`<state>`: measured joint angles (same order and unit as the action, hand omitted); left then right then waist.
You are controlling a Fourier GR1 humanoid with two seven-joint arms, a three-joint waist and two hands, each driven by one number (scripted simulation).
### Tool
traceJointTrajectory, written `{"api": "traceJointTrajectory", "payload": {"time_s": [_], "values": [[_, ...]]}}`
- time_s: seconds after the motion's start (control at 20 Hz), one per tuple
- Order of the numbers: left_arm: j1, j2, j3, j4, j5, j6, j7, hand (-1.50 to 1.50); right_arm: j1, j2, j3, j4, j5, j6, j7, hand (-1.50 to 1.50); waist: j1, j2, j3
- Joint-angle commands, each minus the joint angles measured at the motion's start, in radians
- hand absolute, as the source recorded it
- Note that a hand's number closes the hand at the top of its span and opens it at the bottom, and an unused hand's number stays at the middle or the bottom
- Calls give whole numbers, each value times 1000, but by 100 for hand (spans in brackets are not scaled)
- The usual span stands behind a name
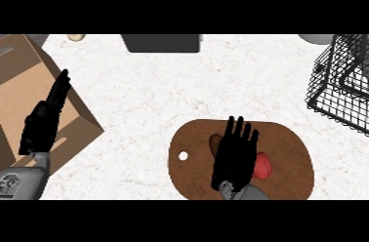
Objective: Pick the sweet potato from the cutting board and place it in the tiered basket
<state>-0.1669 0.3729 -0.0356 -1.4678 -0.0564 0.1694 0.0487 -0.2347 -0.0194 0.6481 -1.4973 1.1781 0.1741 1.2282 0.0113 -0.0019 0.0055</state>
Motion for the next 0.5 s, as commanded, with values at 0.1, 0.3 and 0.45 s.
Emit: {"api": "traceJointTrajectory", "payload": {"time_s": [0.1,0.3,0.45], "values": [[-15,-25,-4,30,-9,-4,33,0,-68,18,-32,64,-57,-2,181,-150,-4,4,-6],[40,-26,6,14,-9,-9,0,0,-41,19,-18,112,-75,-70,169,-150,1,3,-5],[-14,4,22,4,-10,-31,59,0,-20,19,-51,134,-113,-34,125,150,-5,3,-5]]}}
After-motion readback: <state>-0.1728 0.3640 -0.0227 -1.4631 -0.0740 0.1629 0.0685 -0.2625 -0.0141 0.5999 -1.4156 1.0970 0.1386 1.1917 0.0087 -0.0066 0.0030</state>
